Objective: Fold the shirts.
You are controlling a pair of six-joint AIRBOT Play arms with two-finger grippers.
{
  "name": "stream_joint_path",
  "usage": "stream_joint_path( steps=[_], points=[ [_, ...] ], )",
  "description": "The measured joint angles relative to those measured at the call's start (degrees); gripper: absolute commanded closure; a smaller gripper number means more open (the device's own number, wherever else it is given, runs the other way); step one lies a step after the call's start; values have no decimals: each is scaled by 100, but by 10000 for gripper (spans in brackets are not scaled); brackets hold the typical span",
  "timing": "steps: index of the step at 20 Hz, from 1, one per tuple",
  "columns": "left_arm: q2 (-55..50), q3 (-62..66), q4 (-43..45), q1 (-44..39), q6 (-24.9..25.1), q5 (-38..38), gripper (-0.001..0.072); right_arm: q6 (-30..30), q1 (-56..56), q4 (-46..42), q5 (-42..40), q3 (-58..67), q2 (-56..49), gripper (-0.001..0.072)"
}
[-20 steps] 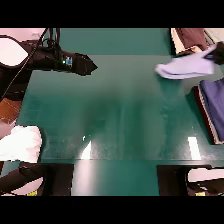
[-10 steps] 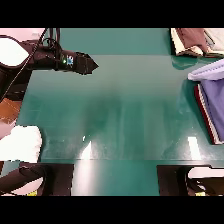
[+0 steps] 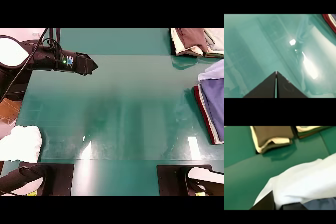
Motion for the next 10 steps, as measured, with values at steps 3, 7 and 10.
stream_joint_path(
  steps=[3, 7, 10],
  points=[
    [0, 0, 0, 0, 17, -24, 680, -24, -310, -358, 229, -643, 492, 699],
    [0, 0, 2, 0, 90, -39, 679, -31, -968, -608, 448, -1882, 1156, 695],
    [0, 0, 2, 0, 155, -44, 680, -33, -1471, -688, 514, -2833, 1534, 330]
  ],
)
